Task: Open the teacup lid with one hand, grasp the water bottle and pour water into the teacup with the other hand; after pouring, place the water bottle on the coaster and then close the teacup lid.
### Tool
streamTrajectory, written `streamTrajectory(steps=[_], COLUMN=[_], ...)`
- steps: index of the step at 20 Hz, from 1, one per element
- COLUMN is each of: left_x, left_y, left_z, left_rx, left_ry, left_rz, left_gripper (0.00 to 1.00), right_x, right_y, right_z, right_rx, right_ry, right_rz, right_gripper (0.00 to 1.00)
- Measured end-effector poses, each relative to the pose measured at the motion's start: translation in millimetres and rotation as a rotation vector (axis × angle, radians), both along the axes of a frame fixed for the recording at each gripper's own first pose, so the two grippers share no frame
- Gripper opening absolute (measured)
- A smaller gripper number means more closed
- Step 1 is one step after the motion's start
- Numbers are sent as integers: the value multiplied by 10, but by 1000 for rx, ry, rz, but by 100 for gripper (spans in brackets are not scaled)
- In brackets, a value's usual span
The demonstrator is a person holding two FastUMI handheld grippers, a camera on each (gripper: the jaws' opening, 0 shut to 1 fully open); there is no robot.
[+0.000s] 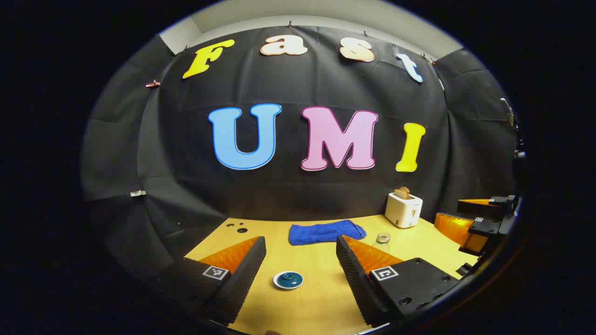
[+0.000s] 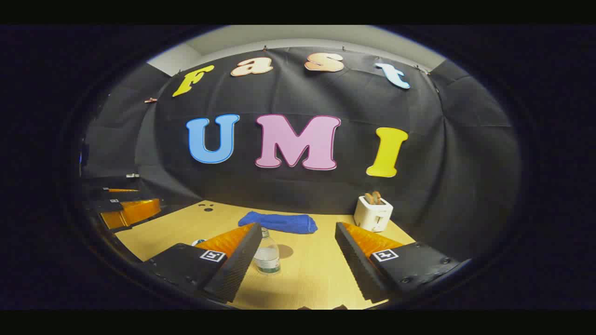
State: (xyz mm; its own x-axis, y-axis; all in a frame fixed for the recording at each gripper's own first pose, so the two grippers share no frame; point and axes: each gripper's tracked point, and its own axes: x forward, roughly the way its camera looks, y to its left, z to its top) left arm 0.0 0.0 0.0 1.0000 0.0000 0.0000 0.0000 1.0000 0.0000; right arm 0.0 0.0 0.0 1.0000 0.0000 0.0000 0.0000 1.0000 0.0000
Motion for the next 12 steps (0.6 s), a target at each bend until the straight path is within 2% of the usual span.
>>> streamTrajectory(steps=[5, 8, 12], left_x=[173, 259, 373], left_y=[42, 10, 3], left_z=[-146, -190, -279], left_rx=[-3, -4, 17], left_ry=[10, 7, 17], left_rz=[11, -18, -15], left_gripper=[95, 95, 95], right_x=[94, 129, 200], right_y=[85, 127, 174], right_z=[-84, -161, -380], right_rx=[9, 24, 24], right_ry=[17, 28, 86], right_rz=[54, 90, 117], right_gripper=[98, 98, 98])
